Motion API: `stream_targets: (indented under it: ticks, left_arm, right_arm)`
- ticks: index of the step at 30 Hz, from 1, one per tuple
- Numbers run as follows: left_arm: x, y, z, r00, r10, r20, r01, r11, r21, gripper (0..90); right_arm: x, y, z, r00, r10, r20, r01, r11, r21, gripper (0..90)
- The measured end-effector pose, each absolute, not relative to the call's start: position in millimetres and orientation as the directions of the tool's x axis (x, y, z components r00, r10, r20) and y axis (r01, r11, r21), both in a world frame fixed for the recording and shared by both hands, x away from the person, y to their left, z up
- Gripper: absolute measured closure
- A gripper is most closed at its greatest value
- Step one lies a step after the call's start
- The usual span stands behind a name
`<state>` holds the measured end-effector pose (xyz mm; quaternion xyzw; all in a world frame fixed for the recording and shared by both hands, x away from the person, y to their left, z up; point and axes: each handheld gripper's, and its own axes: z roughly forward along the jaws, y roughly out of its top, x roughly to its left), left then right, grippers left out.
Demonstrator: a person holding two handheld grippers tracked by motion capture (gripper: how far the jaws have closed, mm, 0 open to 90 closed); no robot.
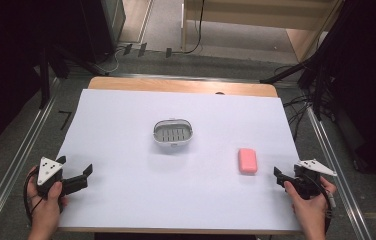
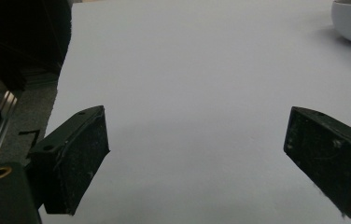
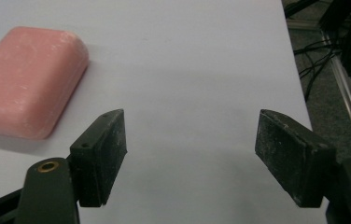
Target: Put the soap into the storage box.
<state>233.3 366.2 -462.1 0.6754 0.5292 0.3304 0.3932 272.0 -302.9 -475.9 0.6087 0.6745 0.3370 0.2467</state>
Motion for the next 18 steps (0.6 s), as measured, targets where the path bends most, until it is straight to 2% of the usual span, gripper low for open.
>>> stream_targets:
  ticks: [11,16,18]
  left_arm:
    - [234,366,-462,0.220,0.975,0.028,0.459,-0.129,0.879,7.0]
    - [234,366,-462,0.218,0.975,0.032,0.463,-0.132,0.876,7.0]
    - [234,366,-462,0.218,0.975,0.032,0.463,-0.132,0.876,7.0]
  right_arm:
    - [278,-281,-460,-0.156,0.980,0.122,0.690,0.020,0.724,21.1]
    - [281,-272,-453,-0.174,0.978,0.118,0.691,0.036,0.722,21.6]
    - [283,-269,-450,-0.176,0.977,0.124,0.697,0.034,0.716,24.8]
